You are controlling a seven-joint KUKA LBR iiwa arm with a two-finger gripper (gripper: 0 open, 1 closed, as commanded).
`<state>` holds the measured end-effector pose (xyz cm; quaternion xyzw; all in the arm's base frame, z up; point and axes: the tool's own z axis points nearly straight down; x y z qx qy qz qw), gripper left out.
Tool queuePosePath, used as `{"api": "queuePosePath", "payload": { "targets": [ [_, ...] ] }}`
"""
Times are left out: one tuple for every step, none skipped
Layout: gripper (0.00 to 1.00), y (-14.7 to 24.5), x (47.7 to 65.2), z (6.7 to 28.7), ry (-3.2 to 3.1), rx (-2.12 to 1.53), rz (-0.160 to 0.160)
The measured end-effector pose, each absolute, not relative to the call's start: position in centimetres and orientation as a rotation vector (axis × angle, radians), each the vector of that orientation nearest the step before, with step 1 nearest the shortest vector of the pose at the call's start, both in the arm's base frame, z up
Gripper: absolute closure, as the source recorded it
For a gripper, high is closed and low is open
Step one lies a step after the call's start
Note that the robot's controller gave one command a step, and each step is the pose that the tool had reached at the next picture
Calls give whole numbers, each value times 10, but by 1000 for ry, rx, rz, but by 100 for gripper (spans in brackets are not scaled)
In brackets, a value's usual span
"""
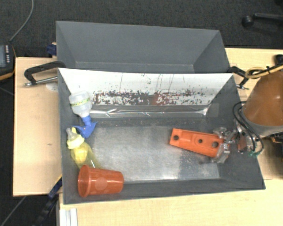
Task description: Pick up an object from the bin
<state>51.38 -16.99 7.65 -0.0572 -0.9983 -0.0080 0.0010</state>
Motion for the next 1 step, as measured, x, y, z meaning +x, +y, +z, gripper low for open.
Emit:
{"api": "queuePosePath", "payload": {
  "targets": [
    [100, -170, 514, 76, -3134, -180, -25]
  ]
}}
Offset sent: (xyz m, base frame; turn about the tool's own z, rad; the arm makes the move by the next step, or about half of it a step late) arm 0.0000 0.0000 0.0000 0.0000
